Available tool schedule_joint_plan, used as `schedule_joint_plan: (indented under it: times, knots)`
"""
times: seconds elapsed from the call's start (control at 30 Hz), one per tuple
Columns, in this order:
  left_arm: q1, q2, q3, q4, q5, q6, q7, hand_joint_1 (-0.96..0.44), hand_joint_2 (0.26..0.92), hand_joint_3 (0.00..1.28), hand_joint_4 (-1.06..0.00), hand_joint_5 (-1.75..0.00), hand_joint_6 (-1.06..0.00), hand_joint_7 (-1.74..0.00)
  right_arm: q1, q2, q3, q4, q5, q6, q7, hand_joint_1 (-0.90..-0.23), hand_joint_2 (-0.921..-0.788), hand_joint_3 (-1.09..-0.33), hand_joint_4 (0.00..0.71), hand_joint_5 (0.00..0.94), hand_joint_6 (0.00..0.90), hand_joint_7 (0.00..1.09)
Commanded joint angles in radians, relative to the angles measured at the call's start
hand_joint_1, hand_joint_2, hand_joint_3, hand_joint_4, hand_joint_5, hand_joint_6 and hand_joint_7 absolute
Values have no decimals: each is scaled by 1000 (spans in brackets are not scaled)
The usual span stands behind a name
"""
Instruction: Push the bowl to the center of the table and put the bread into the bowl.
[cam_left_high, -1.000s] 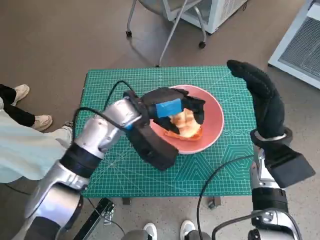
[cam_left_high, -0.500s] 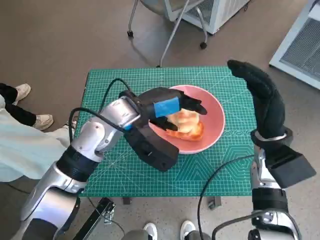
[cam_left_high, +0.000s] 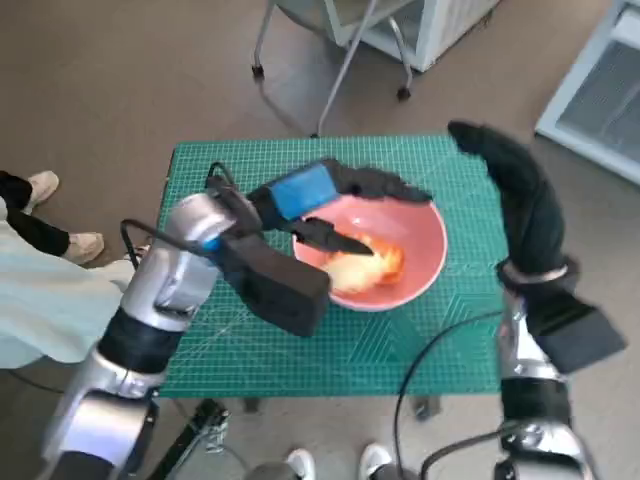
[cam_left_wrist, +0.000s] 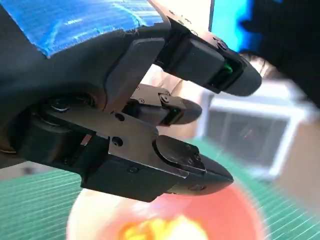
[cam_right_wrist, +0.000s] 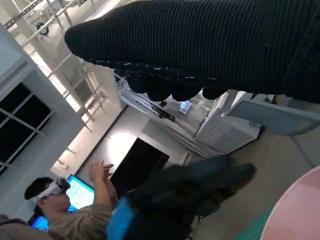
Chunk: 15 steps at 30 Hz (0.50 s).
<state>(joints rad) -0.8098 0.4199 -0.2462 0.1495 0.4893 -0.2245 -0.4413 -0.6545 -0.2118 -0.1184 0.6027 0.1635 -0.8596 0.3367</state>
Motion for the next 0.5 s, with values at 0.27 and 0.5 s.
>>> schedule_joint_plan:
  times: [0.27,0.5]
  knots:
    - [150,-12,177,-154,-142,-1,138,134,859,11,-724,-58,-823,-124,-34,11,-15,-3,29,28,-9,-593,-921,-703,378,9,84,783]
    - [240,-71,229,-173,-171,-77,288,79,849,4,-635,-28,-765,-135,-54,28,-22,6,19,16,-34,-589,-921,-697,394,15,103,770]
